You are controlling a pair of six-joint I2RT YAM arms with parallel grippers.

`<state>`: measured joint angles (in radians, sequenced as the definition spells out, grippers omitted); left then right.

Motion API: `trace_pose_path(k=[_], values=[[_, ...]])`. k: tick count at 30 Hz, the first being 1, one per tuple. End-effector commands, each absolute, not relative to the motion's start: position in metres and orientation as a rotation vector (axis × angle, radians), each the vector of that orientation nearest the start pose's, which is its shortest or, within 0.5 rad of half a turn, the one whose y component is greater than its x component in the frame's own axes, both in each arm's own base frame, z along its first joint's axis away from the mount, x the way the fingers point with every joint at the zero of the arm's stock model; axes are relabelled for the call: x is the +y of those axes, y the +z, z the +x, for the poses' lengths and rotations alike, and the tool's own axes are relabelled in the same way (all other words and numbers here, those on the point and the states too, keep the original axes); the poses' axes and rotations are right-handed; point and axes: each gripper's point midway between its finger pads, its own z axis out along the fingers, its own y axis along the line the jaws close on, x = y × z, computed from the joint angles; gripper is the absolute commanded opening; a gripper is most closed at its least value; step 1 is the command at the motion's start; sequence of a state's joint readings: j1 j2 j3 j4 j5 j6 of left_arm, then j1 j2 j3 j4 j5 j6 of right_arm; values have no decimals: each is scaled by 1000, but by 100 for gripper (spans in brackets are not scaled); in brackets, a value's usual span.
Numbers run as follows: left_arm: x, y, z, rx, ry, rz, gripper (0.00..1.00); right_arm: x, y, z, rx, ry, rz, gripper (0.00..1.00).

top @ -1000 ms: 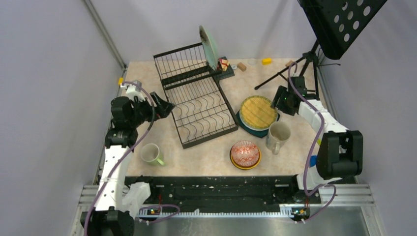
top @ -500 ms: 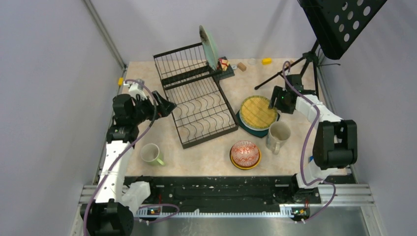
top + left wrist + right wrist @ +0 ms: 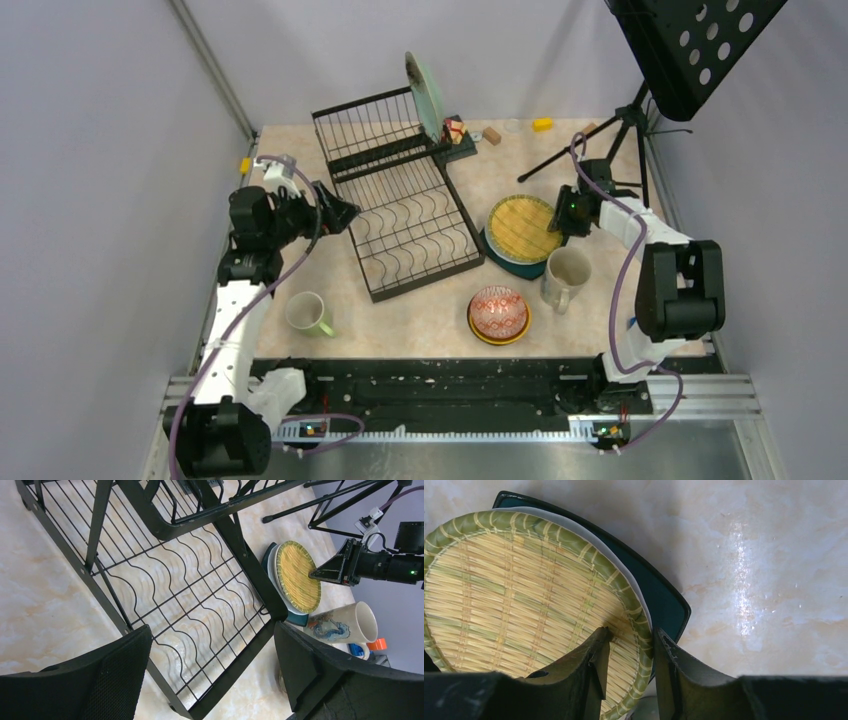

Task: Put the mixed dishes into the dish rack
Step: Pick up the plate at the center of the board.

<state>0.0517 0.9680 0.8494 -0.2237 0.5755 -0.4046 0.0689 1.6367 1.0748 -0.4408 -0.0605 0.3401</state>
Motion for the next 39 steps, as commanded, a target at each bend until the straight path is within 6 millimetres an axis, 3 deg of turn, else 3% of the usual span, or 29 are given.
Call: trace_pose_path(k=[1,2,8,14,22,24,26,28,34,39], values=[[-100,282,320,1840,-790,61,95,38,79,375,2543,155,301,31],[-101,282,320,1838,-792,68,95,38,79,375,2543,154,294,25],[-114,284,316,1832,-812,150,94,43,88,381,2511,193,292,15],[-175,265,296,1905,-817,473,92,45,98,386,2498,210,304,15],[-235,258,288,1886,-902,608,92,39,101,374,2535,160,235,17],[-256,254,293,1868,-909,628,92,39,99,373,2539,160,219,17],[-278,252,300,1849,-936,661,92,41,100,376,2540,173,215,5],[-300,248,309,1853,-943,701,91,45,103,377,2533,204,221,1],[-348,230,345,1876,-941,780,90,54,121,385,2469,275,232,0],[-370,204,380,1954,-872,760,90,53,133,388,2428,278,259,0]])
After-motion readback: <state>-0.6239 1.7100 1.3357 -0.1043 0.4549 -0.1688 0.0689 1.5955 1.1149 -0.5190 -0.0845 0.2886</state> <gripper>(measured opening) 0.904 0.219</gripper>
